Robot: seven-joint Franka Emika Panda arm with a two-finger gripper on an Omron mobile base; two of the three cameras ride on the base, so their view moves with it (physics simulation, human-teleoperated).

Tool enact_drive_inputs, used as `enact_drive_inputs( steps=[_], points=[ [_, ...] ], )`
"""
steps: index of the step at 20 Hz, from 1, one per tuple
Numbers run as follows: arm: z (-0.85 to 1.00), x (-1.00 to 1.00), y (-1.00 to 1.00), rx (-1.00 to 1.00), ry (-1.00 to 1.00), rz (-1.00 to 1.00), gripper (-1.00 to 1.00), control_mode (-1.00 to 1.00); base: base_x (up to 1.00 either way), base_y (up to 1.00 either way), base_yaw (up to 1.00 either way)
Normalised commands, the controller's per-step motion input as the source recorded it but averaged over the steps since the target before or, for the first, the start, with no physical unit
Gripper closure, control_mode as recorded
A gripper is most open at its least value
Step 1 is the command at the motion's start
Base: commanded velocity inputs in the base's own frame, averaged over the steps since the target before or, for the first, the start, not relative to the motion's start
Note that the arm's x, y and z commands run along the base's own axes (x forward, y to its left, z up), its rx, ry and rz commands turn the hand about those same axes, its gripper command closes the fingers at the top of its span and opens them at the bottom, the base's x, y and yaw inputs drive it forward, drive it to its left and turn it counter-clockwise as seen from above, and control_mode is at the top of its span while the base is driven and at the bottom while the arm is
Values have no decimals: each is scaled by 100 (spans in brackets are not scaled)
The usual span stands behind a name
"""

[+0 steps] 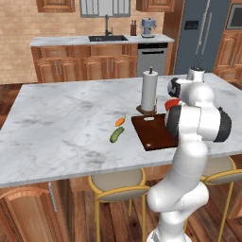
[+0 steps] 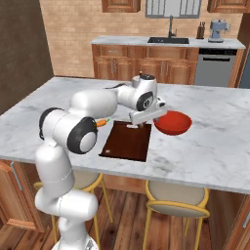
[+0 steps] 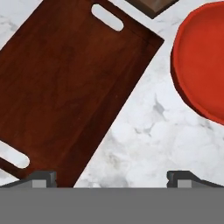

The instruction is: Place the two vegetables and bowl onto the tray for setting up a vegetable dip station.

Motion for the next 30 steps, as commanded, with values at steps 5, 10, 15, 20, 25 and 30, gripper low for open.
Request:
enact_drive_inputs(
  steps=[5, 10, 15, 20, 25, 30],
  points=[
    [-22, 31, -6, 0, 0, 0, -100, -100, 0, 0, 0],
    [-23, 27, -5, 0, 1, 0, -100, -100, 0, 0, 0],
    [-19, 27, -6, 0, 0, 0, -100, -100, 0, 0, 0],
    [-14, 30, -9, 0, 0, 0, -100, -100, 0, 0, 0],
    [-13, 30, -10, 0, 2, 0, -100, -100, 0, 0, 0],
    [-14, 23, -9, 0, 3, 0, -100, -100, 0, 0, 0]
  ],
)
